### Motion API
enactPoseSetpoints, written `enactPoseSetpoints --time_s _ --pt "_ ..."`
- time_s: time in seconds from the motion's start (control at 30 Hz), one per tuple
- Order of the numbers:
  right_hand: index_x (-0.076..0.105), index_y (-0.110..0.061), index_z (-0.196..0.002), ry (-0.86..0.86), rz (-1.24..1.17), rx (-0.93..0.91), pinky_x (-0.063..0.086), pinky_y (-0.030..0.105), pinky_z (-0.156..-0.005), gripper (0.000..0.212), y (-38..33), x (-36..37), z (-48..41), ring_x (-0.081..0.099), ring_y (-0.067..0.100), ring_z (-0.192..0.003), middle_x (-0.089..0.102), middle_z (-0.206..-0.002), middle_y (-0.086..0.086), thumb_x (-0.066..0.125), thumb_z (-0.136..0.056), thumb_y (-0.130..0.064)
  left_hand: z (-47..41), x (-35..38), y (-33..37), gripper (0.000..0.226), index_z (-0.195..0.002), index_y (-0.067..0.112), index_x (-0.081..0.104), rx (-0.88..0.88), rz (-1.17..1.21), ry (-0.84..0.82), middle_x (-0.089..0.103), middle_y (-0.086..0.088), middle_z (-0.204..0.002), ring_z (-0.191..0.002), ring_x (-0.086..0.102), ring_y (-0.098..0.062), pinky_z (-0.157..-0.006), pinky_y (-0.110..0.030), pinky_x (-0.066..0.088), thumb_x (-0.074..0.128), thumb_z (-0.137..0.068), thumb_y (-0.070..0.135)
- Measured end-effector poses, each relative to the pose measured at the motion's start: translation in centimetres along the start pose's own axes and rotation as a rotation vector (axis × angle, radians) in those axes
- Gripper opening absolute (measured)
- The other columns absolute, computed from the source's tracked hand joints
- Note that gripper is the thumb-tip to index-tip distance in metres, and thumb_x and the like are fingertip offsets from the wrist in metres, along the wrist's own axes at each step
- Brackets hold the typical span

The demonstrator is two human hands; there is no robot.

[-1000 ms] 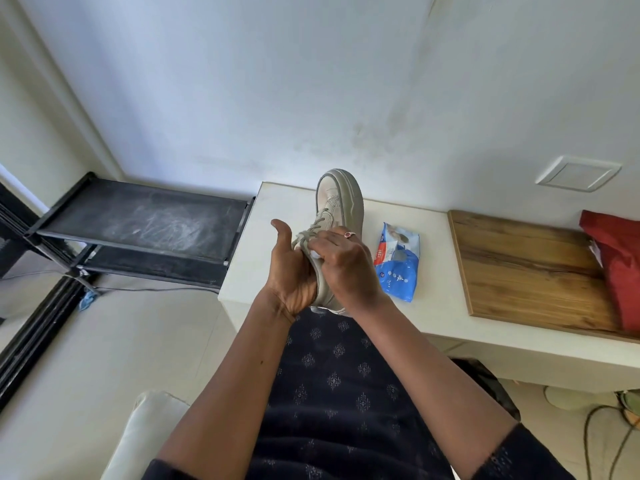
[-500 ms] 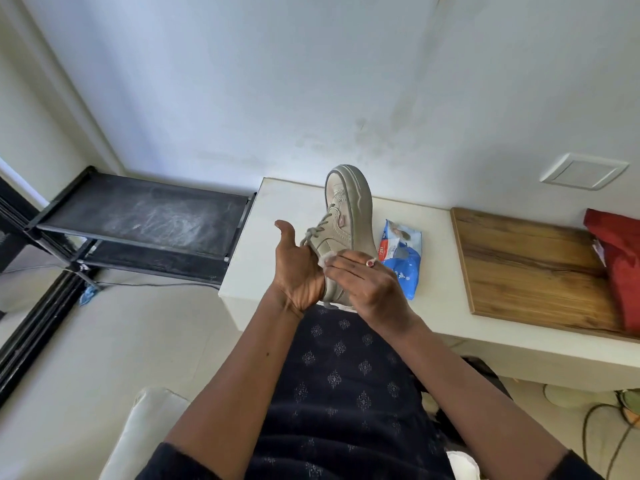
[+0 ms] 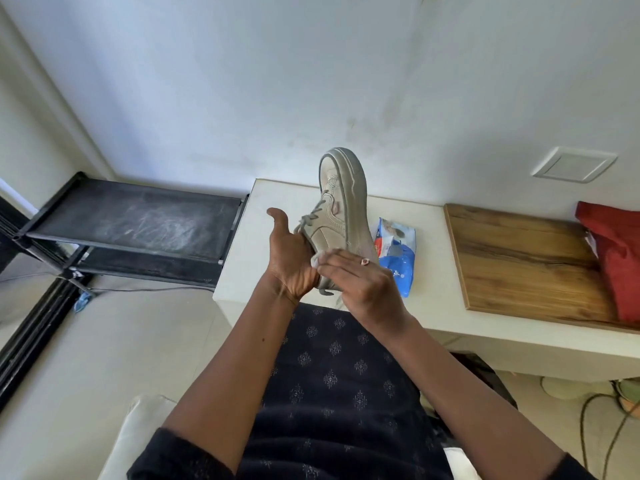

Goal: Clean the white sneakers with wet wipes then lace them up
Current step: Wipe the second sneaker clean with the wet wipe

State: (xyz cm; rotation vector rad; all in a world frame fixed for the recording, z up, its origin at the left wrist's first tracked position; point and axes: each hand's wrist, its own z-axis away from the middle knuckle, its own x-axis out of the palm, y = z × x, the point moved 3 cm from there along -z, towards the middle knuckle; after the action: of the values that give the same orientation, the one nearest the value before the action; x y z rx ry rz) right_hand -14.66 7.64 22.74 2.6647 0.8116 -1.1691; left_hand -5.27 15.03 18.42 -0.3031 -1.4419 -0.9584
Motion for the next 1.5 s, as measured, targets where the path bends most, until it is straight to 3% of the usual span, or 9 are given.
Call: enactPoseSetpoints --time_s 0.1,0.2,0.37,0.6,0.73,0.87,1.03,1.23,1.5 --pt "0.073 0.003 -0.085 0.02 -0.009 -0.086 0.056 0.033 -0.081 0.039 0.0 -0.2 0.6 0.069 0.023 -0.09 0.072 -0.09 0.013 0.037 -0.098 -0.005 0.2 -0.3 -0.1 0.097 -0.114 0.0 0.063 -0.003 0.009 0.038 0.067 -0.019 -0.106 -0.092 0.068 -0.03 -0.085 -0.036 0.056 0.022 -0.079 0.08" --pt "0.073 0.003 -0.083 0.014 -0.014 -0.085 0.057 0.033 -0.076 0.026 0.5 0.2 -0.7 0.069 0.024 -0.085 0.072 -0.086 0.013 0.048 -0.092 -0.001 0.7 -0.1 -0.5 0.091 -0.114 -0.004 0.062 -0.051 0.007 -0.018 0.065 -0.021 -0.107 -0.098 0.065 -0.03 -0.092 -0.034 0.052 0.041 -0.075 0.075" --pt "0.073 -0.001 -0.085 -0.043 -0.011 0.082 0.059 0.039 -0.066 0.027 1.9 1.3 -4.0 0.069 0.025 -0.087 0.072 -0.087 0.01 0.047 -0.081 -0.003 1.1 0.0 -1.5 0.074 -0.112 0.015 0.048 -0.061 -0.043 0.051 0.041 0.006 -0.107 -0.118 0.031 0.001 -0.113 -0.011 0.008 0.051 -0.069 0.076" --pt "0.073 0.002 -0.085 -0.025 -0.027 0.041 0.053 0.03 -0.086 0.027 0.7 0.2 -1.7 0.069 0.023 -0.087 0.072 -0.089 0.013 0.047 -0.082 0.0 0.9 0.5 -0.4 0.098 -0.129 -0.002 0.05 -0.056 -0.029 -0.119 0.058 -0.021 -0.12 -0.112 0.057 -0.03 -0.104 -0.035 0.039 0.047 -0.07 0.076" --pt "0.073 0.003 -0.084 0.006 -0.082 -0.017 0.053 0.031 -0.087 0.036 0.1 -0.1 0.3 0.069 0.023 -0.09 0.072 -0.09 0.013 0.039 -0.094 0.001 0.3 -1.0 -0.2 0.1 -0.13 0.004 0.052 -0.012 -0.042 -0.025 0.051 -0.015 -0.125 -0.113 0.05 -0.027 -0.11 -0.034 0.026 0.037 -0.069 0.081" --pt "0.072 0.004 -0.086 -0.015 -0.072 -0.13 0.056 0.034 -0.079 0.032 0.6 0.2 0.0 0.068 0.026 -0.089 0.072 -0.09 0.013 0.043 -0.097 -0.004 0.7 -0.9 -0.7 0.099 -0.124 0.002 0.058 -0.05 -0.027 -0.084 0.062 -0.019 -0.116 -0.106 0.061 -0.03 -0.103 -0.036 0.039 0.033 -0.071 0.082" --pt "0.072 0.002 -0.094 -0.045 0.016 0.005 0.056 0.036 -0.082 0.025 2.2 1.6 -2.5 0.067 0.027 -0.095 0.071 -0.096 0.014 0.049 -0.085 -0.001 0.9 0.2 -1.1 0.089 -0.108 0.005 0.061 -0.084 -0.003 -0.104 0.063 -0.01 -0.102 -0.098 0.064 -0.022 -0.097 -0.03 0.044 0.035 -0.072 0.082" --pt "0.07 0.004 -0.096 0.032 0.091 0.198 0.055 0.031 -0.081 0.026 1.7 1.5 -2.6 0.066 0.025 -0.094 0.07 -0.095 0.013 0.049 -0.085 -0.006 0.9 0.4 -1.2 0.09 -0.118 0.001 0.062 -0.082 -0.039 -0.029 0.064 -0.018 -0.115 -0.108 0.063 -0.027 -0.099 -0.037 0.044 0.023 -0.083 0.075" --pt "0.07 0.003 -0.1 0.043 0.178 0.131 0.058 0.034 -0.074 0.027 2.6 1.5 -1.4 0.066 0.027 -0.098 0.07 -0.099 0.014 0.048 -0.087 -0.004 1.0 1.3 -1.1 0.081 -0.109 -0.001 0.067 -0.065 -0.081 0.064 0.067 -0.018 -0.107 -0.098 0.067 -0.026 -0.084 -0.038 0.056 0.019 -0.093 0.062"
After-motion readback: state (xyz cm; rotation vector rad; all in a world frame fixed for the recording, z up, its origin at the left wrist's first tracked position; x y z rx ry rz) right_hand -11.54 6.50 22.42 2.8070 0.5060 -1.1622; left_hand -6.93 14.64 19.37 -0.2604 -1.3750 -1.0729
